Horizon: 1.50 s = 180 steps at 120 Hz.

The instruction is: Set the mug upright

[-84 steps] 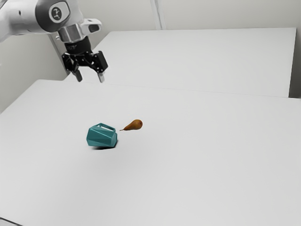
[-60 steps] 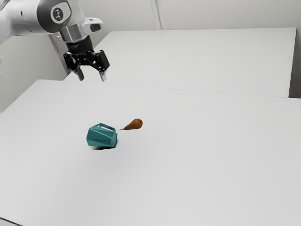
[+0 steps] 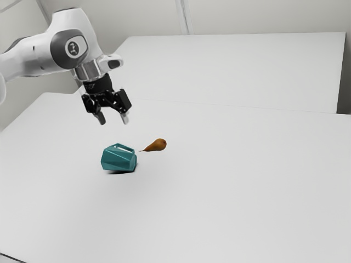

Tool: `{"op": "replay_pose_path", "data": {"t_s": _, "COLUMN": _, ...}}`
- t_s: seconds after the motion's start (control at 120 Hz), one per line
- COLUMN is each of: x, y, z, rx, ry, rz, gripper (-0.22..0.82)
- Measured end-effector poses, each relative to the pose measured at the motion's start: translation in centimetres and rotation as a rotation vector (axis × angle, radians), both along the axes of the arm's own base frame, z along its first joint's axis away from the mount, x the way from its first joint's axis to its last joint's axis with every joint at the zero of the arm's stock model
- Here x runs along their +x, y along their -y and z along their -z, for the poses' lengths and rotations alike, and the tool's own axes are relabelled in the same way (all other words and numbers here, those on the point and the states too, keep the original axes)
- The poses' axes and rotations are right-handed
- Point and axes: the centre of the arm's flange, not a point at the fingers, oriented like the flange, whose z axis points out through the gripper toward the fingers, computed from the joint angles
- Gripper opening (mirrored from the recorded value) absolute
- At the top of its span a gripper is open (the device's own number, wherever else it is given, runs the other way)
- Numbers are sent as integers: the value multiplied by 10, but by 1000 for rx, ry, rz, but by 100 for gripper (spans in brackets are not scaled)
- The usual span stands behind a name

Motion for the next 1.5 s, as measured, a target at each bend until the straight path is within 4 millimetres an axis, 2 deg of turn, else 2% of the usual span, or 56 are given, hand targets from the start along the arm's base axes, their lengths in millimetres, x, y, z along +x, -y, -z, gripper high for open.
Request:
{"op": "replay_pose_path", "data": {"t_s": 0.175, "x": 5, "y": -12, "z": 37, "rx": -165, "ry": 35, "rz": 51, "gripper": 60}}
{"op": "replay_pose_path", "data": {"t_s": 0.233, "x": 9, "y": -23, "z": 50, "rx": -220, "ry": 46, "rz": 56, "gripper": 60}}
{"op": "replay_pose_path", "data": {"t_s": 0.283, "x": 12, "y": -48, "z": 62, "rx": -262, "ry": 57, "rz": 33, "gripper": 60}}
{"op": "replay_pose_path", "data": {"t_s": 0.367, "x": 8, "y": -116, "z": 77, "rx": -316, "ry": 92, "rz": -54, "gripper": 60}}
{"op": "replay_pose_path", "data": {"t_s": 0.408, "x": 4, "y": -141, "z": 87, "rx": -340, "ry": 104, "rz": -84, "gripper": 60}}
{"op": "replay_pose_path", "data": {"t_s": 0.517, "x": 4, "y": -163, "z": 115, "rx": -401, "ry": 117, "rz": -90, "gripper": 60}}
{"op": "replay_pose_path", "data": {"t_s": 0.692, "x": 3, "y": -213, "z": 161, "rx": -503, "ry": 152, "rz": -139, "gripper": 60}}
{"op": "replay_pose_path", "data": {"t_s": 0.825, "x": 2, "y": -221, "z": 182, "rx": -558, "ry": 167, "rz": -127, "gripper": 60}}
{"op": "replay_pose_path", "data": {"t_s": 0.892, "x": 2, "y": -221, "z": 198, "rx": -596, "ry": 164, "rz": -128, "gripper": 60}}
{"op": "replay_pose_path", "data": {"t_s": 0.967, "x": 3, "y": -218, "z": 212, "rx": -637, "ry": 163, "rz": -124, "gripper": 60}}
{"op": "replay_pose_path", "data": {"t_s": 1.133, "x": 4, "y": -202, "z": 230, "rx": -720, "ry": 151, "rz": -89, "gripper": 58}}
{"op": "replay_pose_path", "data": {"t_s": 1.2, "x": 3, "y": -199, "z": 233, "rx": -746, "ry": 149, "rz": -78, "gripper": 51}}
{"op": "replay_pose_path", "data": {"t_s": 1.35, "x": 0, "y": -200, "z": 233, "rx": -777, "ry": 155, "rz": -57, "gripper": 24}}
{"op": "replay_pose_path", "data": {"t_s": 1.5, "x": -2, "y": -201, "z": 232, "rx": -795, "ry": 168, "rz": -34, "gripper": 3}}
